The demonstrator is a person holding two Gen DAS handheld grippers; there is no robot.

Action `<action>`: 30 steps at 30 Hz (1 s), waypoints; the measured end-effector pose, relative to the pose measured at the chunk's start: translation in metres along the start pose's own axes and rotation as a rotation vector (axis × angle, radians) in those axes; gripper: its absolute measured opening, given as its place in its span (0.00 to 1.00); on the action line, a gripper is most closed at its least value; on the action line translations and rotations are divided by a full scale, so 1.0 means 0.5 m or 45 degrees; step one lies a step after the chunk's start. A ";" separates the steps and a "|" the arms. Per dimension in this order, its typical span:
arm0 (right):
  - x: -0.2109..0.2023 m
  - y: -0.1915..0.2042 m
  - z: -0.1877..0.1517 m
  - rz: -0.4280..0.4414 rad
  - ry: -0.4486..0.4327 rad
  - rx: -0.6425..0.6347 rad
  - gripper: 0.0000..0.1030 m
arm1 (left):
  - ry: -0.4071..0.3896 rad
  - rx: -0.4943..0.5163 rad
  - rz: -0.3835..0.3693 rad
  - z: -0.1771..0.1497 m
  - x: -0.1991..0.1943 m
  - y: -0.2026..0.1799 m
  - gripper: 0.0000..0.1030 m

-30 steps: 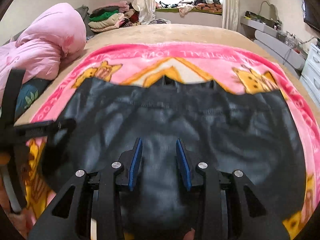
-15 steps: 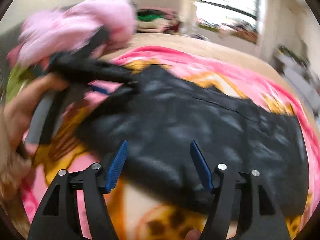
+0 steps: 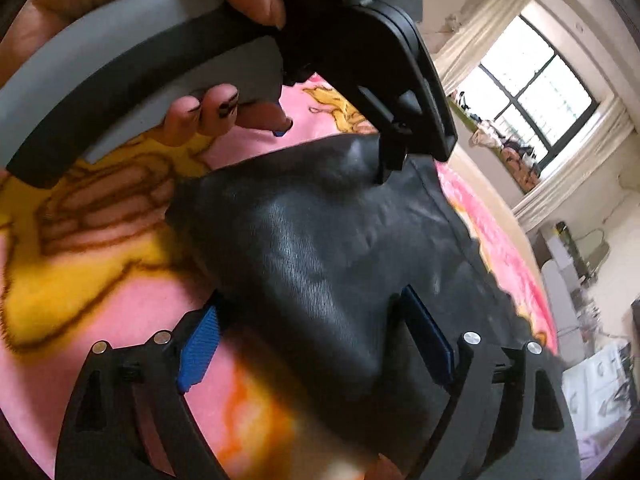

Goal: Fold large clothes
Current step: 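Grasp the end of the black jacket bundle with the right tool and lift it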

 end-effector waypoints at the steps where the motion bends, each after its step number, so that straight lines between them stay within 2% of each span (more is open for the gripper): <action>1: -0.006 0.001 0.002 -0.019 -0.028 -0.014 0.74 | 0.001 -0.003 -0.003 0.001 0.000 0.001 0.91; 3: -0.021 0.001 0.004 -0.049 -0.084 -0.040 0.48 | 0.002 -0.012 -0.010 0.003 -0.001 0.005 0.91; 6: -0.047 0.001 0.004 -0.097 -0.155 -0.047 0.31 | 0.005 -0.030 -0.032 0.005 -0.002 0.009 0.91; 8: -0.058 -0.010 0.000 -0.098 -0.186 -0.014 0.27 | 0.007 -0.036 -0.037 0.003 -0.003 0.009 0.91; 11: -0.069 -0.021 -0.001 -0.110 -0.215 0.004 0.23 | 0.009 -0.050 -0.034 0.000 -0.007 0.003 0.91; 13: -0.073 -0.034 0.001 -0.097 -0.226 0.034 0.22 | 0.029 -0.077 -0.078 -0.001 -0.006 0.002 0.91; 14: -0.076 -0.041 0.000 -0.092 -0.232 0.050 0.21 | 0.039 -0.090 -0.102 -0.001 -0.005 0.001 0.86; 16: -0.083 -0.049 0.002 -0.065 -0.238 0.084 0.21 | 0.053 -0.125 -0.163 -0.003 -0.007 -0.001 0.77; 18: -0.080 -0.058 0.002 -0.041 -0.251 0.084 0.20 | 0.045 -0.130 -0.214 -0.006 -0.016 -0.013 0.52; 19: -0.081 -0.063 0.001 -0.042 -0.253 0.087 0.19 | 0.039 -0.127 -0.235 -0.008 -0.021 -0.022 0.45; 21: -0.091 -0.065 0.001 -0.033 -0.260 0.110 0.18 | 0.007 -0.103 -0.217 -0.012 -0.032 -0.039 0.36; 24: -0.111 -0.094 -0.003 -0.010 -0.294 0.178 0.17 | -0.053 -0.094 -0.246 -0.010 -0.066 -0.066 0.28; 30: -0.188 -0.153 -0.030 -0.023 -0.372 0.302 0.16 | -0.208 -0.023 -0.249 -0.009 -0.158 -0.167 0.26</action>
Point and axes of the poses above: each gripper's, at about its wrist camera, not at the fingertips, and x roughly the way its jaws point, y to its left, z to its top, the point moved 2 cm from there along x, roughly the way its jaws point, and after that the axes turned 5 degrees about z, right-handed, at the moved point
